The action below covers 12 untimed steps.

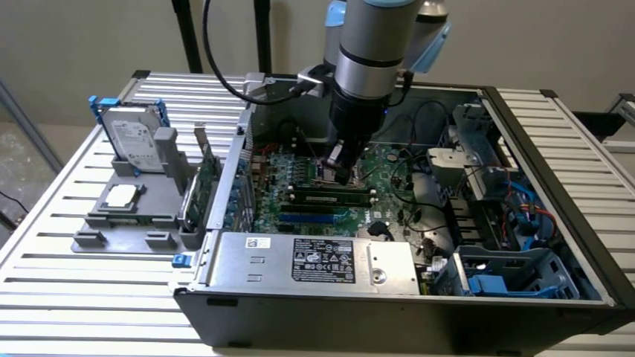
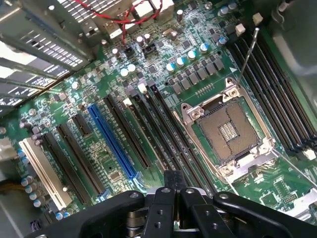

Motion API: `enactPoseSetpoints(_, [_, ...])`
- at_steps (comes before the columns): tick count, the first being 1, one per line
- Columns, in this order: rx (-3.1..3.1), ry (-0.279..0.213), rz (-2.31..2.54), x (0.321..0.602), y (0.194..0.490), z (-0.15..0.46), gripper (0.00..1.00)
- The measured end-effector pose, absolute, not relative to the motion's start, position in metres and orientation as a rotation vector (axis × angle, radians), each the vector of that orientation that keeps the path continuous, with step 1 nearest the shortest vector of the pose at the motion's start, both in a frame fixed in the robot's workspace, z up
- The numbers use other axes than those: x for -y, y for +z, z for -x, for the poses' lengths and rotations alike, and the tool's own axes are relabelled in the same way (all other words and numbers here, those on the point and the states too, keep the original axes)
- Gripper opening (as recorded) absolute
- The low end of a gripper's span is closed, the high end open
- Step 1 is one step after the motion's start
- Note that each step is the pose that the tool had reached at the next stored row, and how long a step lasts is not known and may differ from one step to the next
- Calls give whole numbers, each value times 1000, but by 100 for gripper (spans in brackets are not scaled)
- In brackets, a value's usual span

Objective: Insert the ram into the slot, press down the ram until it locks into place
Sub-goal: 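Press down the ram until it locks into place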

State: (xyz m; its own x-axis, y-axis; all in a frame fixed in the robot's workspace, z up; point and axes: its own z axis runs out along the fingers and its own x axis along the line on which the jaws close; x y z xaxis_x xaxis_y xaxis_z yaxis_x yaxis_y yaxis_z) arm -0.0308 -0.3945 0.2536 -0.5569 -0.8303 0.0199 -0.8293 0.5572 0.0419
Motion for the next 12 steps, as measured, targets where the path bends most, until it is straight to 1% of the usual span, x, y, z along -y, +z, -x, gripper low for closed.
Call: enactPoseSetpoints(12, [2884, -49, -1156, 395, 254, 31, 11])
